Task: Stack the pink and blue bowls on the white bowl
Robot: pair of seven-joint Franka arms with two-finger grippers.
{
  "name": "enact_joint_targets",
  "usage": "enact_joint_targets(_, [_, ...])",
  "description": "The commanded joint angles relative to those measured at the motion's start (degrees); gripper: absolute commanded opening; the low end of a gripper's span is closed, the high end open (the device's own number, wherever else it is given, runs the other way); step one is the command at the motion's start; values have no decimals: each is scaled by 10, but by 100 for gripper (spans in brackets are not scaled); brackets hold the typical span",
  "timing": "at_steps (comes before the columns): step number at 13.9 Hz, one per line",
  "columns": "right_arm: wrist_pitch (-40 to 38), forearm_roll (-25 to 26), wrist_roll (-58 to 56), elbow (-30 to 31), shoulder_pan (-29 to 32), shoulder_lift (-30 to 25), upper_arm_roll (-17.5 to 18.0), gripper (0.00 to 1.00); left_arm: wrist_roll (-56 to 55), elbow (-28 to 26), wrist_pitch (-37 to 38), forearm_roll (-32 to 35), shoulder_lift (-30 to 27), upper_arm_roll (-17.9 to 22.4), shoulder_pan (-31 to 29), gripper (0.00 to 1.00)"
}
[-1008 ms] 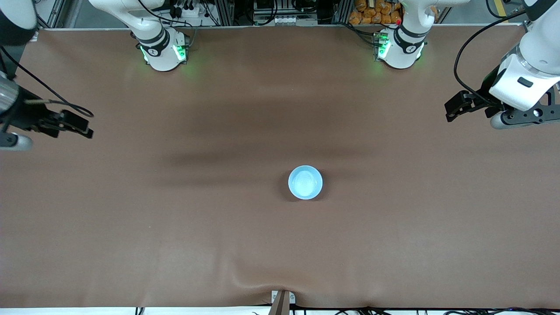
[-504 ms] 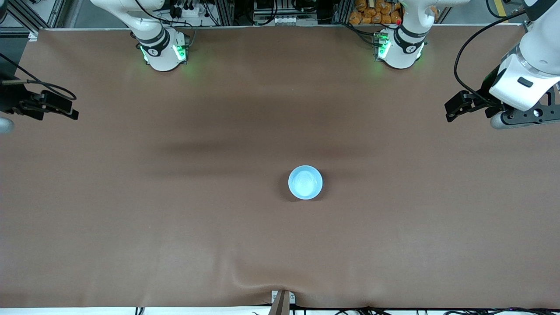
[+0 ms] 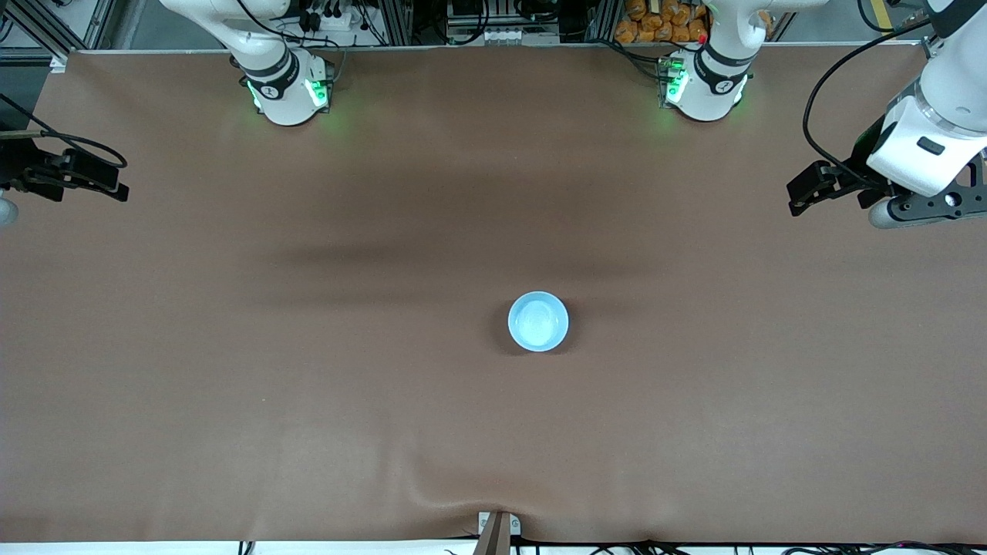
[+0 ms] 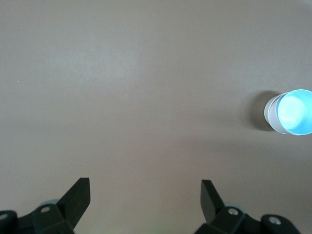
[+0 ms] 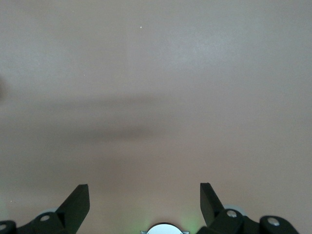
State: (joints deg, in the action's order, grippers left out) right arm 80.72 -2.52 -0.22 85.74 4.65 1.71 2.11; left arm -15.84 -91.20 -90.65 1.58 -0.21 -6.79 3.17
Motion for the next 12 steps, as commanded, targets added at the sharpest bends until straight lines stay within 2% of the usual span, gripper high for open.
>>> enact_joint_targets(1, [-8, 11, -6, -4, 17, -7, 11, 100, 28, -2, 15, -6, -15, 2, -3, 100])
enact_joint_targets(12, [3, 12, -5, -2, 17, -7, 10, 100, 50, 23, 33, -4, -16, 9, -16, 100])
